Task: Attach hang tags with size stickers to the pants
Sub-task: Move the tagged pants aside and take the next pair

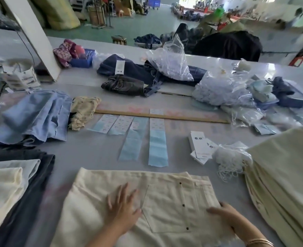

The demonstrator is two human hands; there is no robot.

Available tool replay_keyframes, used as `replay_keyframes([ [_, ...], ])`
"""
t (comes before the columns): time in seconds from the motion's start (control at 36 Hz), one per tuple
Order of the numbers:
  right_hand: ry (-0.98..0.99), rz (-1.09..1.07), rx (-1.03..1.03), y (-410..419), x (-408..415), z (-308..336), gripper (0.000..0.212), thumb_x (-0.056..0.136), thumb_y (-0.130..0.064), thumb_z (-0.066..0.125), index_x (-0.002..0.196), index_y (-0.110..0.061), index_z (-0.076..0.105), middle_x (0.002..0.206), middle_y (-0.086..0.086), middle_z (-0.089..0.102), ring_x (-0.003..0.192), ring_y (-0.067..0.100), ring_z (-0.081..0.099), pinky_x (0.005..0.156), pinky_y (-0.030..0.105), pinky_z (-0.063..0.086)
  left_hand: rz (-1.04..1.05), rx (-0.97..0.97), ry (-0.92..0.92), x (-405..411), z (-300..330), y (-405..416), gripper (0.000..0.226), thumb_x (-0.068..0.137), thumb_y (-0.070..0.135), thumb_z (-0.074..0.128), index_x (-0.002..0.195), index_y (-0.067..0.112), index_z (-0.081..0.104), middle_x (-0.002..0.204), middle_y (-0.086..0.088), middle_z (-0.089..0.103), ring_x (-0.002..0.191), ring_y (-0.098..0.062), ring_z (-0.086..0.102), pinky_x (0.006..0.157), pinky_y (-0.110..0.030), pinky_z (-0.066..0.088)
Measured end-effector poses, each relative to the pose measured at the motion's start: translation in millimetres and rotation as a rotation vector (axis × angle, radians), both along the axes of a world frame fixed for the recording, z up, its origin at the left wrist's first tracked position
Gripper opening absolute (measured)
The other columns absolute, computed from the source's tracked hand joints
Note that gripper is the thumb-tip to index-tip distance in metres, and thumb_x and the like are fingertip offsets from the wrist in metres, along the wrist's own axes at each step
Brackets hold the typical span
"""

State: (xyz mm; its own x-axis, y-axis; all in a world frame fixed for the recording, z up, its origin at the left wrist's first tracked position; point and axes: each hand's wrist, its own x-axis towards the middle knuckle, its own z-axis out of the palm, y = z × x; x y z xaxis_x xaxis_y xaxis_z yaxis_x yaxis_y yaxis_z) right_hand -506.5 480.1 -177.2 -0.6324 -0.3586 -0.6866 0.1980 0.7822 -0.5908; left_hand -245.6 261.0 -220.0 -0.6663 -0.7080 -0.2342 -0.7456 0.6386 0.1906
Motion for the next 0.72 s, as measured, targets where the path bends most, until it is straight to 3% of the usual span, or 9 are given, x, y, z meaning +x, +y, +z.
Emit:
replay_keyframes([
  [0.06, -0.146, 0.086, -0.127, -5.8, 7.0, 19.3, 0.073, 0.045, -0.026, 0.083, 0.109, 0.002, 0.064, 0.091, 0.014, 0.074, 0.080, 0.026, 0.071, 0.071, 0.034, 0.055, 0.097, 0.147, -0.003, -10.3, 12.8, 5.8, 0.067, 0.080, 0.054, 0.059, 0.142, 0.042, 0.035, 0.159, -0.001, 0.013, 0.145, -0.020, 0.015, 0.113, -0.052, 0.016],
  [0.17, -0.224, 0.164, -0.401, -27.3, 39.7, 53.7, 0.071, 0.062, -0.009, 0.078, 0.127, -0.008, 0.051, 0.107, 0.013, 0.071, 0.100, 0.028, 0.067, 0.081, 0.038, 0.055, 0.210, 0.568, 0.464, -29.0, 50.0, 31.0, 0.032, 0.089, 0.040, 0.059, 0.117, 0.024, 0.063, 0.115, 0.004, 0.063, 0.102, -0.011, 0.060, 0.094, -0.030, 0.048],
  [0.22, -0.276, 0.255, -0.469, -38.9, 65.1, 70.3, 0.073, 0.065, -0.015, 0.074, 0.133, -0.021, 0.046, 0.116, 0.012, 0.067, 0.108, 0.027, 0.063, 0.093, 0.044, 0.050, 0.253, 0.935, 0.646, -35.1, 74.5, 48.7, 0.038, 0.080, 0.053, 0.060, 0.107, 0.026, 0.062, 0.090, 0.007, 0.070, 0.076, -0.007, 0.067, 0.068, -0.026, 0.056],
  [0.28, -0.287, 0.324, -0.456, -49.1, 89.2, 81.0, 0.076, 0.067, -0.028, 0.070, 0.136, -0.039, 0.041, 0.113, 0.011, 0.062, 0.104, 0.019, 0.059, 0.096, 0.045, 0.043, 0.253, 1.088, 0.699, -37.8, 88.6, 61.1, 0.054, 0.069, 0.065, 0.058, 0.109, 0.029, 0.057, 0.093, 0.009, 0.071, 0.080, -0.005, 0.070, 0.066, -0.023, 0.055],
  [0.33, -0.258, 0.327, -0.430, -58.8, 108.9, 84.6, 0.072, 0.068, -0.037, 0.064, 0.134, -0.049, 0.037, 0.108, 0.005, 0.059, 0.098, 0.011, 0.057, 0.094, 0.035, 0.042, 0.301, 1.115, 0.758, -35.0, 95.0, 62.4, 0.059, 0.070, 0.065, 0.064, 0.112, 0.024, 0.058, 0.102, 0.005, 0.073, 0.093, -0.010, 0.070, 0.085, -0.032, 0.055],
  [0.39, -0.257, 0.280, -0.456, -64.7, 120.5, 82.8, 0.061, 0.079, -0.029, 0.058, 0.134, -0.047, 0.038, 0.096, -0.006, 0.058, 0.087, 0.000, 0.058, 0.082, 0.021, 0.043, 0.349, 1.120, 0.767, -28.6, 98.6, 56.4, 0.037, 0.085, 0.045, 0.067, 0.111, 0.020, 0.062, 0.101, -0.002, 0.074, 0.095, -0.017, 0.070, 0.092, -0.043, 0.053],
  [0.56, -0.214, 0.246, -0.462, -71.0, 131.6, 80.8, 0.051, 0.088, -0.028, 0.058, 0.136, -0.039, 0.041, 0.094, -0.005, 0.054, 0.069, -0.004, 0.054, 0.062, 0.010, 0.041, 0.436, 1.188, 0.778, -14.2, 101.6, 52.9, 0.019, 0.095, 0.017, 0.053, 0.110, 0.016, 0.065, 0.095, -0.005, 0.075, 0.087, -0.019, 0.072, 0.063, -0.025, 0.054],
  [0.67, -0.005, 0.217, -0.405, -77.8, 135.6, 80.1, 0.053, 0.086, -0.041, 0.063, 0.135, -0.035, 0.041, 0.096, 0.001, 0.059, 0.082, 0.008, 0.063, 0.076, 0.021, 0.050, 0.447, 1.231, 0.806, -13.9, 107.0, 57.4, 0.022, 0.098, 0.020, 0.048, 0.108, 0.015, 0.066, 0.097, -0.010, 0.075, 0.087, -0.023, 0.072, 0.062, -0.025, 0.054],
  [0.72, 0.094, 0.221, -0.381, -79.3, 137.5, 79.4, 0.050, 0.086, -0.040, 0.063, 0.131, -0.033, 0.041, 0.089, 0.002, 0.057, 0.073, 0.007, 0.059, 0.067, 0.012, 0.046, 0.466, 1.228, 0.802, -16.3, 108.1, 58.7, 0.021, 0.099, 0.016, 0.047, 0.106, 0.013, 0.067, 0.094, -0.013, 0.074, 0.082, -0.024, 0.071, 0.062, -0.027, 0.055],
])
